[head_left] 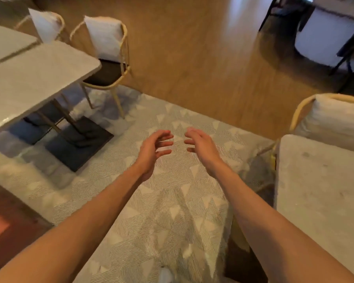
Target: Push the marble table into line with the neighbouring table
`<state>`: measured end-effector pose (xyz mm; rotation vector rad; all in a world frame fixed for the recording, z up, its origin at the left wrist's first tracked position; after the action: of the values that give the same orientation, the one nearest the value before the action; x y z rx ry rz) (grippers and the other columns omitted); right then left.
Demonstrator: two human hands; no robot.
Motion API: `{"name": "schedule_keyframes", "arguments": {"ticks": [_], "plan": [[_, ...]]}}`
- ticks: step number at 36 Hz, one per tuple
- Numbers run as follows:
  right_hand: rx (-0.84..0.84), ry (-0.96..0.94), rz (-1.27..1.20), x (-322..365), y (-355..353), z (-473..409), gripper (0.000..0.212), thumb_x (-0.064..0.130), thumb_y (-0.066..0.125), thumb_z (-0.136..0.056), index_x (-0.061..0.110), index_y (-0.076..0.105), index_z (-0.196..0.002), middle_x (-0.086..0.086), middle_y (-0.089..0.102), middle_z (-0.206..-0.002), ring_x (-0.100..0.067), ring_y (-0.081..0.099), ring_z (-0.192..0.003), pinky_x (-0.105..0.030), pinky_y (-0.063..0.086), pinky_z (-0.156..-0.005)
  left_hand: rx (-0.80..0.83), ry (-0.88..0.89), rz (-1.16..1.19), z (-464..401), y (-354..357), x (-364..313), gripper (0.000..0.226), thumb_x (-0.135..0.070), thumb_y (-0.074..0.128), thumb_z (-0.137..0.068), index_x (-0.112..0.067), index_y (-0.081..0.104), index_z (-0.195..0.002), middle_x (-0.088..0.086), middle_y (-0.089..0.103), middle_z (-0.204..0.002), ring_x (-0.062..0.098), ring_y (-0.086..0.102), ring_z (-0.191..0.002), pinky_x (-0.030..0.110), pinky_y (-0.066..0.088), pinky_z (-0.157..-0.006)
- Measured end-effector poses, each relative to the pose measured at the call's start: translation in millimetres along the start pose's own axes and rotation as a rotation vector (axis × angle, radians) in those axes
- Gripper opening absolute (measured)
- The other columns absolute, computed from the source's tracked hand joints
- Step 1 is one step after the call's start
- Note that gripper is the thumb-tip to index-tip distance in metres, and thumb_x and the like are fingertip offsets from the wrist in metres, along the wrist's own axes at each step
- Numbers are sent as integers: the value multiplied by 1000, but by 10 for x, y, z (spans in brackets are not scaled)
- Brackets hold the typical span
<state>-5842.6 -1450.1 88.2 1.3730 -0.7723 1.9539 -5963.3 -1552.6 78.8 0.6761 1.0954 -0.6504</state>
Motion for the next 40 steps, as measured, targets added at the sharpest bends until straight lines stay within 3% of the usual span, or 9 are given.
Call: {"name": "schedule_keyframes", "arguments": {"ticks": [9, 17, 20, 23, 26, 31, 36, 40], "plan": [[197, -60, 7, 681, 923, -633, 40, 41, 49, -100, 19, 59, -131, 5, 63, -124, -13, 62, -110, -39, 52, -97, -189, 93, 78, -304, -716, -747, 33, -30, 44, -102, -10, 67, -115, 11, 69, -121, 25, 64, -110, 44, 51, -95], [417, -148, 13, 1383, 1549, -1427, 15, 40, 49, -100, 30, 61, -102, 6, 65, -107, -17, 63, -104, -37, 52, -87, -395, 180, 83, -756, -1243, -1286, 37, -32, 42, -104, -10, 67, -119, 10, 70, -122, 24, 64, -111, 44, 50, -97], [520, -182, 39, 1606, 1737, -1740, 21, 40, 49, -101, 26, 62, -110, 7, 66, -108, -14, 64, -103, -29, 51, -77, -482, 228, 118, -977, -1394, -1454, 34, -30, 41, -104, -12, 68, -115, 9, 71, -118, 24, 65, -110, 42, 51, -96], [611, -151, 52, 1795, 1864, -2070, 23, 37, 51, -101, 22, 62, -114, 3, 67, -112, -20, 64, -107, -37, 53, -86, -561, 256, 174, -1232, -1425, -1572, 33, -29, 43, -103, -13, 70, -111, 8, 73, -112, 26, 66, -109, 41, 52, -92], [659, -151, 43, 1973, 1912, -2325, 27, 35, 50, -101, 17, 63, -117, -4, 68, -117, -22, 65, -110, -41, 53, -93, -600, 285, 218, -1484, -1389, -1652, 35, -30, 43, -103, -12, 71, -112, 8, 75, -111, 26, 67, -109, 38, 54, -88], [723, -144, 44, 2188, 1955, -2853, 16, 34, 48, -102, 26, 62, -100, -2, 68, -115, -19, 65, -108, -38, 52, -91, -673, 282, 273, -1974, -1364, -1809, 36, -31, 45, -102, -9, 70, -114, 11, 75, -111, 26, 69, -106, 35, 56, -83], [734, -139, 31, 2315, 2052, -3615, 13, 35, 50, -102, 31, 62, -99, 3, 68, -111, -16, 65, -105, -27, 53, -76, -704, 288, 265, -2699, -1474, -2067, 37, -28, 41, -104, -6, 67, -119, 13, 73, -115, 29, 67, -110, 45, 51, -98], [699, -141, 50, 2402, 2185, -4354, 19, 37, 52, -101, 25, 66, -104, 2, 70, -113, -18, 65, -107, -37, 53, -88, -685, 306, 282, -3456, -1621, -2298, 34, -25, 40, -105, -7, 67, -116, 16, 69, -121, 28, 66, -111, 42, 52, -95]]}}
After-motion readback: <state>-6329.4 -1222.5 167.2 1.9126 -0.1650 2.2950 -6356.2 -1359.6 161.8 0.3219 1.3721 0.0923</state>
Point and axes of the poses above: each hand's wrist, its own z-axis away from the middle knuckle, its own y-axis out of the palm, x = y × z, the point moved 6 cm from there along -z, towards the middle knuckle
